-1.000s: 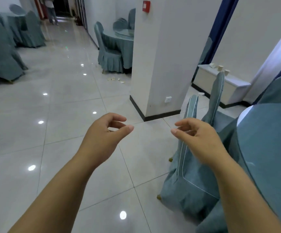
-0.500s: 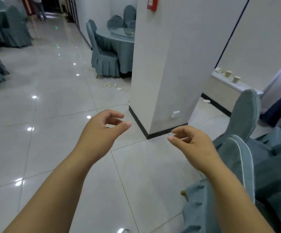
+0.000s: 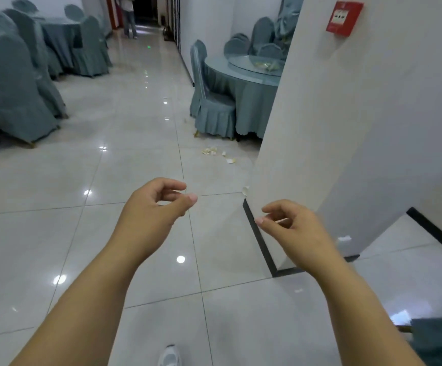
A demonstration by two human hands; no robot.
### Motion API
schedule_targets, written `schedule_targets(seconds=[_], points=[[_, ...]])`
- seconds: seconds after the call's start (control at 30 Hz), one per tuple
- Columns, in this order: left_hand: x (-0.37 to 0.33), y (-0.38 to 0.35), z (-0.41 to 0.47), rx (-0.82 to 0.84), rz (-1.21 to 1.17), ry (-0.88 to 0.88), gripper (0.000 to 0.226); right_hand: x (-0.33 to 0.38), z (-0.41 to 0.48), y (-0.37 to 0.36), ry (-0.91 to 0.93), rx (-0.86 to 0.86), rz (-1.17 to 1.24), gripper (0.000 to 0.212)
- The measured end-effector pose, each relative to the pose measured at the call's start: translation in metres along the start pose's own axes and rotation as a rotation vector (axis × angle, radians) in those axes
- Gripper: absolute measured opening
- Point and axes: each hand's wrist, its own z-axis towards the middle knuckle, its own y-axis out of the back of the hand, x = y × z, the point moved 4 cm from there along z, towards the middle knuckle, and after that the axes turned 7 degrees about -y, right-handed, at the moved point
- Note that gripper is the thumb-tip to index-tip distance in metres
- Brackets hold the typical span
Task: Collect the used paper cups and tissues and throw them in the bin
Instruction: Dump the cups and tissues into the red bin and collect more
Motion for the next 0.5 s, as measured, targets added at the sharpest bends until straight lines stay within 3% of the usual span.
schedule_targets(seconds=[0.3, 0.5], points=[[0.014, -0.023, 0.255, 0.081, 0.002, -0.034, 0.020, 0.058, 0.224, -0.018, -0.017, -0.082, 0.028, 0.013], [0.039, -0.067, 0.395, 0.163, 0.031, -0.027, 0.020, 0.059, 0.361, -0.018, -0.070, -0.113, 0.042, 0.014]])
